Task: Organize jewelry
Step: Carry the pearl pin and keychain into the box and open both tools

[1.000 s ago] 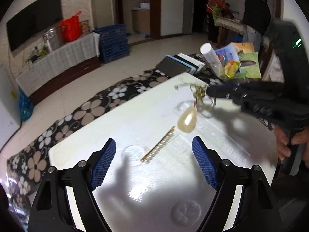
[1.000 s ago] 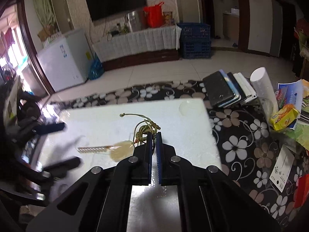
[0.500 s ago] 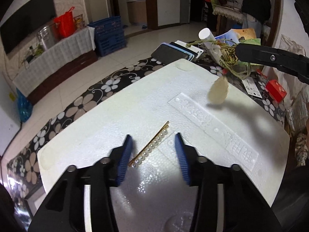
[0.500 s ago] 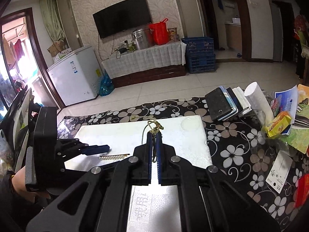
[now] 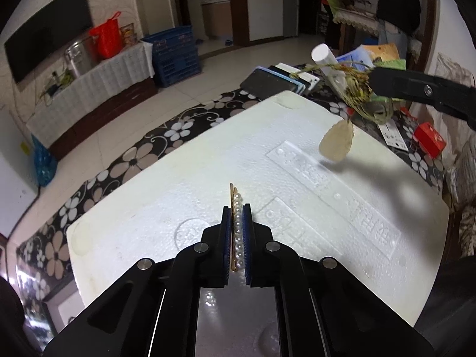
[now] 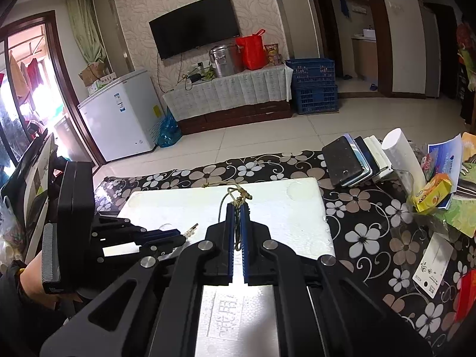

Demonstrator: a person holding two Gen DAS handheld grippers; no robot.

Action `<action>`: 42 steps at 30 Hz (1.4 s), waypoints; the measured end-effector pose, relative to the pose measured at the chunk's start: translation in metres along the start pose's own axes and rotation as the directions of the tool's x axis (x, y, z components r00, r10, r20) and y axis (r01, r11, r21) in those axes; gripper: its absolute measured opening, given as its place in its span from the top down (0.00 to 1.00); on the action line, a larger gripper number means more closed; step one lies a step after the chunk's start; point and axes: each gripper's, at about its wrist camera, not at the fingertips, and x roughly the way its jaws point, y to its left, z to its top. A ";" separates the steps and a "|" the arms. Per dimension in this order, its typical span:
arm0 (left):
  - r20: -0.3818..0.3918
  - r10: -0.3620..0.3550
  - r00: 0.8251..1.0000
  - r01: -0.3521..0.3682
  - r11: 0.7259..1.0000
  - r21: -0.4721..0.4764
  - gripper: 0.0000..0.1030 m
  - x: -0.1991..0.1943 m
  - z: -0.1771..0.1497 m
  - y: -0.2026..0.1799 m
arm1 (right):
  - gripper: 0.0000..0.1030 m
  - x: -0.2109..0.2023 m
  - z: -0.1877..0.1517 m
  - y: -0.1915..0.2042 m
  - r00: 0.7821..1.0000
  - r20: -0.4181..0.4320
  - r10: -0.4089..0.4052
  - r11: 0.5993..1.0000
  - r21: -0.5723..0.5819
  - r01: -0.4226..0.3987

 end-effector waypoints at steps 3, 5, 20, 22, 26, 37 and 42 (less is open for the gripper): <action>0.021 -0.013 1.000 0.014 0.999 -0.030 0.93 -0.008 0.001 0.006 | 0.96 -0.003 0.002 0.004 1.000 0.008 0.007 1.000 -0.005 -0.007; 0.033 -0.011 0.999 0.012 0.999 -0.037 0.93 -0.014 0.002 0.009 | 0.96 -0.004 0.004 0.008 1.000 0.012 0.011 1.000 -0.007 -0.011; 0.093 0.050 0.994 -0.041 0.995 -0.091 0.93 -0.065 -0.016 0.047 | 0.96 -0.001 0.007 0.086 0.992 0.017 0.125 0.988 -0.096 -0.123; 0.100 0.067 0.993 -0.056 0.992 -0.111 0.93 -0.075 -0.024 0.060 | 0.96 0.001 0.007 0.098 0.989 0.015 0.145 0.984 -0.106 -0.142; 0.108 0.104 0.989 -0.087 0.985 -0.151 0.93 -0.094 -0.041 0.088 | 0.96 0.007 0.006 0.128 0.979 0.005 0.203 0.971 -0.131 -0.200; -0.009 0.207 0.978 -0.200 0.935 -0.293 0.93 -0.102 -0.125 0.188 | 0.96 0.030 -0.030 0.228 0.930 -0.141 0.339 0.904 -0.223 -0.364; -0.073 0.165 0.984 -0.179 0.930 -0.322 0.93 -0.080 -0.156 0.210 | 0.96 0.048 -0.063 0.264 0.910 -0.244 0.334 0.887 -0.246 -0.391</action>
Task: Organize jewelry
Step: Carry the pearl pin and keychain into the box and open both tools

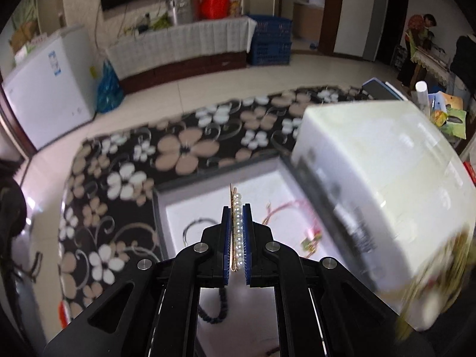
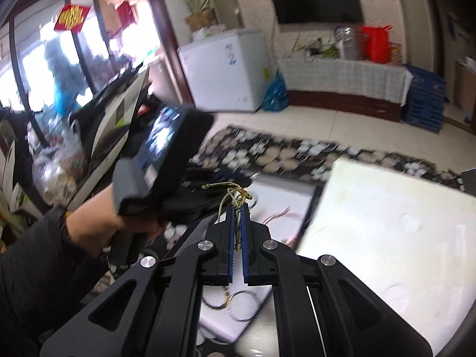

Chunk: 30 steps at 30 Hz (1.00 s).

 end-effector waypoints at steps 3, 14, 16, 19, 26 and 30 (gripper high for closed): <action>-0.035 -0.027 0.999 0.027 1.000 0.007 0.93 0.012 -0.012 0.005 | 0.96 0.023 -0.011 0.010 0.998 -0.063 -0.004 1.000 0.007 0.004; -0.130 -0.056 0.990 0.068 0.994 0.090 0.93 0.039 -0.042 -0.005 | 0.96 0.071 -0.034 0.011 0.968 -0.203 -0.148 0.988 0.010 0.153; -0.131 -0.045 0.990 0.058 0.993 0.098 0.93 0.041 -0.044 -0.006 | 0.96 0.070 -0.035 0.011 0.967 -0.202 -0.154 0.987 0.013 0.160; -0.122 -0.041 0.992 0.053 0.994 0.095 0.86 0.041 -0.046 -0.008 | 0.90 0.069 -0.038 0.012 0.967 -0.207 -0.149 0.988 0.011 0.154; -0.073 -0.027 0.997 0.032 0.998 0.059 0.50 0.009 -0.047 -0.010 | 0.57 0.046 -0.041 0.022 0.977 -0.158 -0.141 0.990 -0.012 0.141; -0.021 0.023 1.000 -0.023 0.999 0.041 0.40 -0.024 -0.054 -0.010 | 0.48 0.021 -0.060 0.040 0.980 -0.145 -0.137 0.990 -0.044 0.132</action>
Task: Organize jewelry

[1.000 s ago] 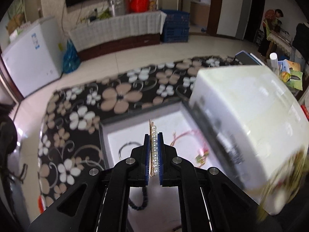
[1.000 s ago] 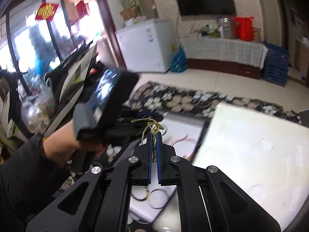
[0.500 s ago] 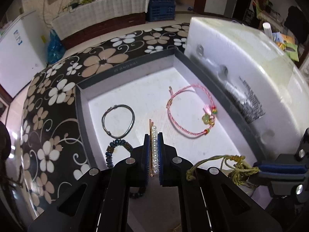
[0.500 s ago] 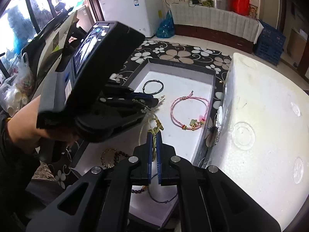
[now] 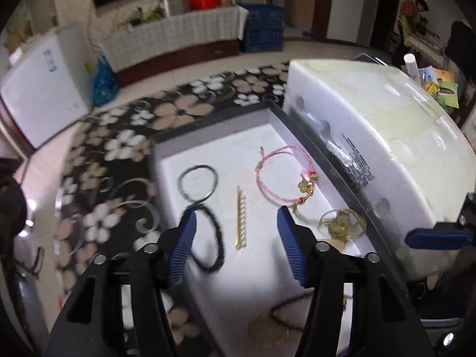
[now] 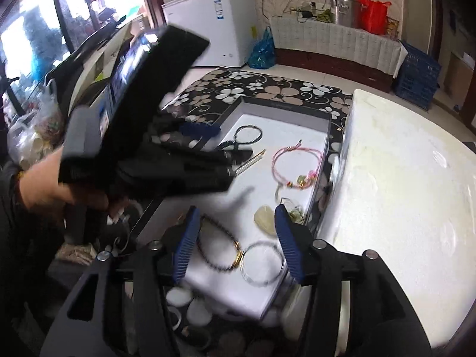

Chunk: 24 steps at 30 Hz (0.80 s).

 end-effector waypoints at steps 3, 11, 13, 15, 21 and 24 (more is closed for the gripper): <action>0.020 0.043 0.999 -0.042 0.998 -0.043 0.36 -0.028 -0.019 0.004 | 0.44 -0.016 -0.019 0.010 1.000 -0.001 -0.008 1.000 -0.023 0.008; 0.016 0.141 0.990 -0.134 0.967 -0.217 0.22 -0.088 -0.096 0.001 | 0.15 -0.042 -0.077 0.002 0.998 -0.048 -0.042 0.998 0.037 0.043; 0.012 0.174 0.985 -0.166 0.954 -0.251 0.18 -0.098 -0.113 -0.009 | 0.06 -0.048 -0.087 -0.003 0.996 -0.050 -0.070 0.995 0.069 0.074; 0.011 0.191 0.982 -0.180 0.945 -0.274 0.15 -0.105 -0.126 -0.019 | 0.05 -0.054 -0.097 -0.013 0.992 -0.053 -0.112 0.986 0.116 0.118; -0.005 0.256 0.967 -0.251 0.941 -0.226 0.11 -0.113 -0.153 -0.053 | 0.05 -0.065 -0.106 -0.031 0.978 -0.038 -0.204 0.958 0.200 0.208; -0.023 0.215 0.976 -0.214 0.947 -0.239 0.11 -0.109 -0.161 -0.060 | 0.05 -0.068 -0.109 -0.034 0.972 -0.025 -0.235 0.951 0.202 0.235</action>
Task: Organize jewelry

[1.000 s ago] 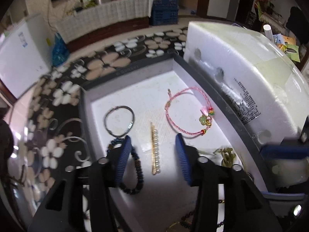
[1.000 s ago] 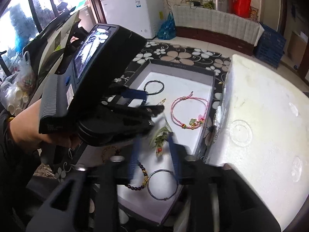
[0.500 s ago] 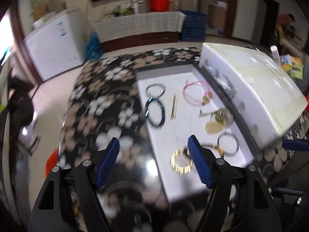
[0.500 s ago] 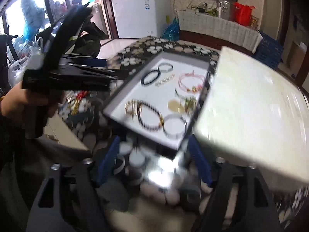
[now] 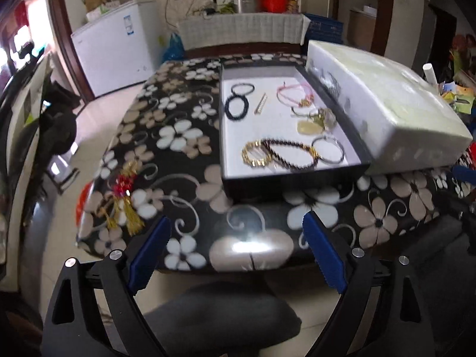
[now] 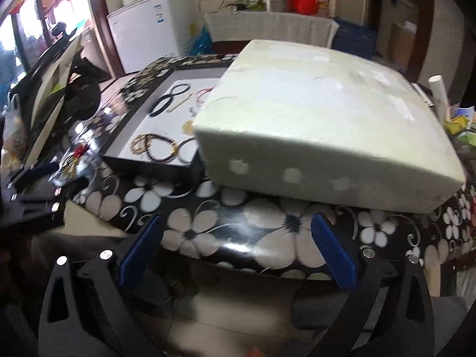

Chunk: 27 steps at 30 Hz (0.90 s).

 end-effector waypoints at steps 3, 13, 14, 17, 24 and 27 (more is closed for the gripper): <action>-0.005 -0.003 1.000 0.003 1.000 0.020 0.11 0.003 -0.001 -0.005 | 0.05 0.001 -0.002 -0.002 1.000 -0.001 -0.009 1.000 -0.002 0.009; -0.016 -0.011 1.000 0.012 1.000 0.008 0.11 0.007 -0.002 -0.003 | 0.05 0.003 -0.003 -0.003 1.000 -0.013 -0.010 1.000 0.000 0.010; -0.017 -0.012 1.000 0.013 1.000 0.009 0.11 0.008 -0.002 -0.004 | 0.05 0.003 -0.003 -0.004 1.000 -0.014 -0.009 1.000 0.002 0.009; -0.018 -0.014 1.000 0.014 1.000 0.009 0.11 0.008 -0.002 -0.004 | 0.05 0.004 -0.003 -0.004 1.000 -0.016 -0.009 1.000 0.001 0.009; -0.018 -0.016 1.000 0.016 1.000 0.010 0.11 0.009 -0.002 -0.004 | 0.05 0.005 -0.002 -0.004 1.000 -0.020 -0.008 1.000 0.011 0.009; -0.024 -0.017 1.000 0.017 1.000 0.011 0.11 0.010 -0.002 -0.005 | 0.05 0.005 -0.002 -0.003 1.000 -0.021 -0.008 1.000 0.011 0.008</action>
